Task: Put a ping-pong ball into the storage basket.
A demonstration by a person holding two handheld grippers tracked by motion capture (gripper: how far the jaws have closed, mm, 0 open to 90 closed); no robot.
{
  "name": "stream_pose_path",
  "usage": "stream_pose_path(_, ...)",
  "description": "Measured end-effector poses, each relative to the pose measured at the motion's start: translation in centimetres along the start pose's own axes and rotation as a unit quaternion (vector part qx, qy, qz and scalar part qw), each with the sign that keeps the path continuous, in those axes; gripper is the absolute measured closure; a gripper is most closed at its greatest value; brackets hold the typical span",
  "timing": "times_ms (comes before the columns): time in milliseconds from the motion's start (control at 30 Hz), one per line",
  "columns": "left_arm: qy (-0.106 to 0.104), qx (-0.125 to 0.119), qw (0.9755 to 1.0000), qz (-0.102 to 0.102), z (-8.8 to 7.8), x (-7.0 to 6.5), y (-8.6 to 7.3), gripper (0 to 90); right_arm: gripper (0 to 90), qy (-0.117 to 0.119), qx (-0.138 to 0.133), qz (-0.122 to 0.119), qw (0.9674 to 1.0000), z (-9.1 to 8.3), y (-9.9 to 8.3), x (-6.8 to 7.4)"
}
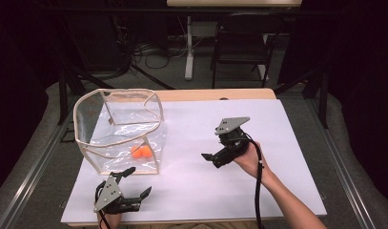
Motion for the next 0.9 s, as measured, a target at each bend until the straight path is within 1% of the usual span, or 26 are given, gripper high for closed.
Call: stream_pose_path(900,0.0,0.0,1.0,0.001,0.0,0.0,0.1,15.7,0.0,-0.022,0.011,0.025,0.9994,-1.2,-6.0,-0.1)
Point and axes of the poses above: each handheld gripper's, and its own axes: z roughly forward along the jaws, y roughly out of its top, x roughly to its left, the point moved 9 cm from there along z, roughly forward along the jaws, and after that the axes turned 6 degrees about y, right-handed, at the moved point
